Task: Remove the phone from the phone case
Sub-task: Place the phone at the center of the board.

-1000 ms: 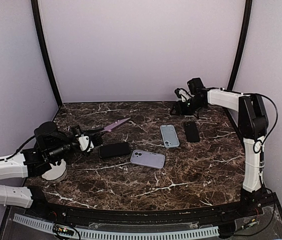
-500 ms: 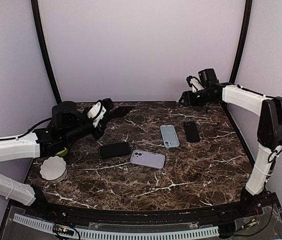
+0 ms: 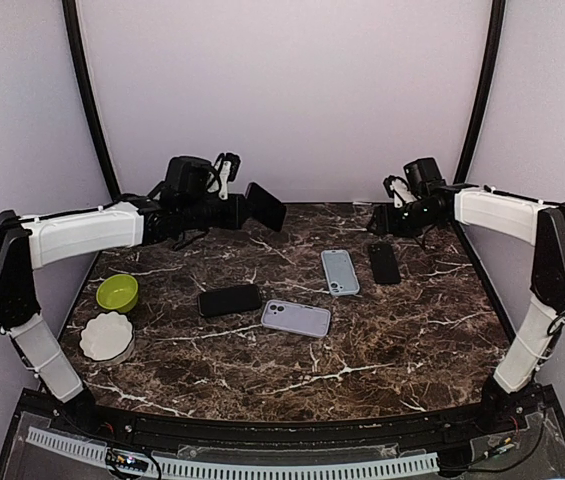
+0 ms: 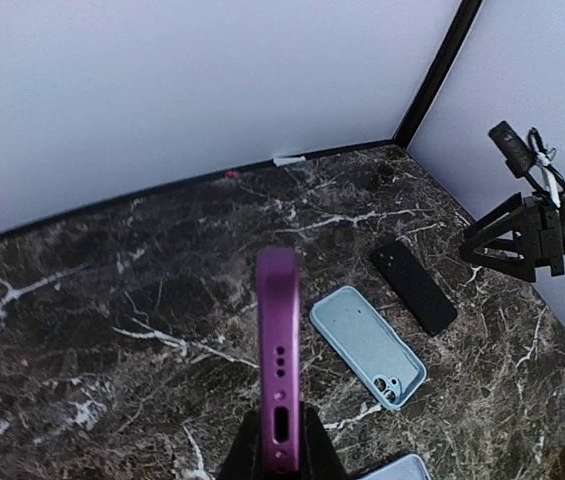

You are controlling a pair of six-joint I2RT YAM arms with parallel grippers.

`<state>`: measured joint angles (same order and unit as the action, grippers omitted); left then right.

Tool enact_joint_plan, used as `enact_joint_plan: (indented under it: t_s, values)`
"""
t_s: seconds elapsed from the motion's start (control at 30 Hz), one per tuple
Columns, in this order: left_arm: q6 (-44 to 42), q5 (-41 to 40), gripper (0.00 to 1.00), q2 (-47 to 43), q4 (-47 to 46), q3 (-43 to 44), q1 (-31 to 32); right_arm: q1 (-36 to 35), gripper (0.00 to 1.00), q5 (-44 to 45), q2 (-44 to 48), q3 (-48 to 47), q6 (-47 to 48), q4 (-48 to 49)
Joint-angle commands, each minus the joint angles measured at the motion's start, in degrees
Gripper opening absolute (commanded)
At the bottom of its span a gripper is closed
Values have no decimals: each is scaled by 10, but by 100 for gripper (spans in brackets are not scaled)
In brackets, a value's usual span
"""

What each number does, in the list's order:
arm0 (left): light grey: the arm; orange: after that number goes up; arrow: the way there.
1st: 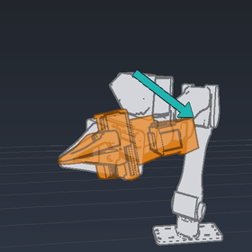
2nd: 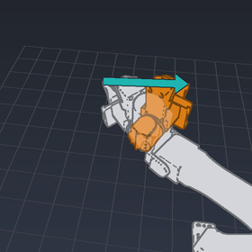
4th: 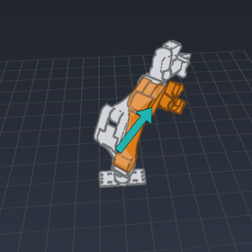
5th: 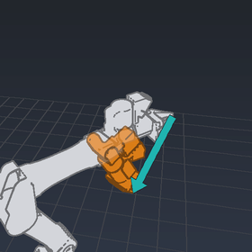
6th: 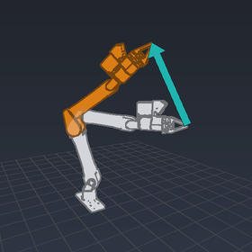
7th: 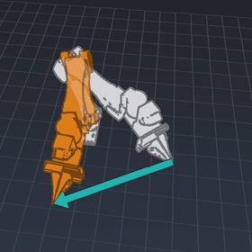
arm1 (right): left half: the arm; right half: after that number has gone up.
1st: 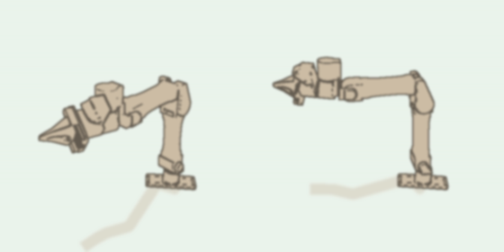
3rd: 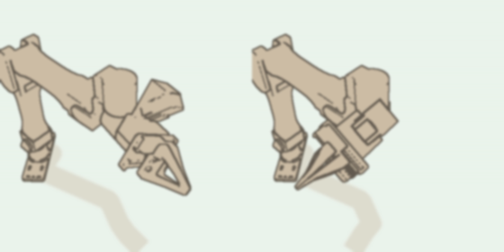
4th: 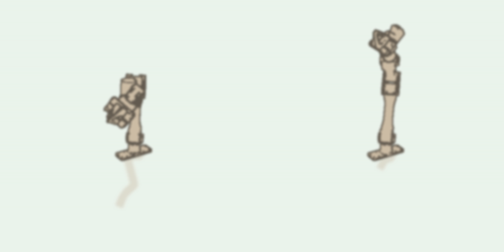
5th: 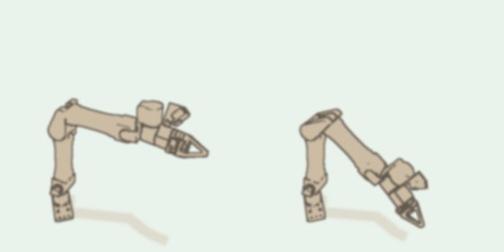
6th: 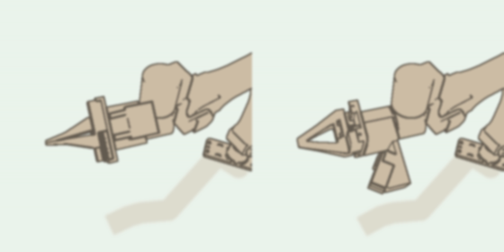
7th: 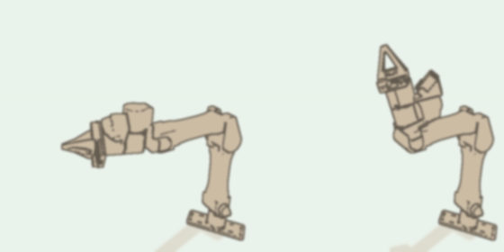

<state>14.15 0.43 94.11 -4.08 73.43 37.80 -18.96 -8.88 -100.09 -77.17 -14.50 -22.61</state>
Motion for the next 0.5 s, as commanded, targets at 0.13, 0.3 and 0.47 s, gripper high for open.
enact_joint_plan:
  t_s: [0.13,0.3,0.47]
  values:
    - [251,216,0,90,21,53,-59,3,65,2,56,25,-20,12]
    - [309,251,0,127,-34,38,-64,3,65,-15,60,34,-26,11]
    - [374,249,0,153,-107,8,-64,3,65,-38,55,37,-34,13]
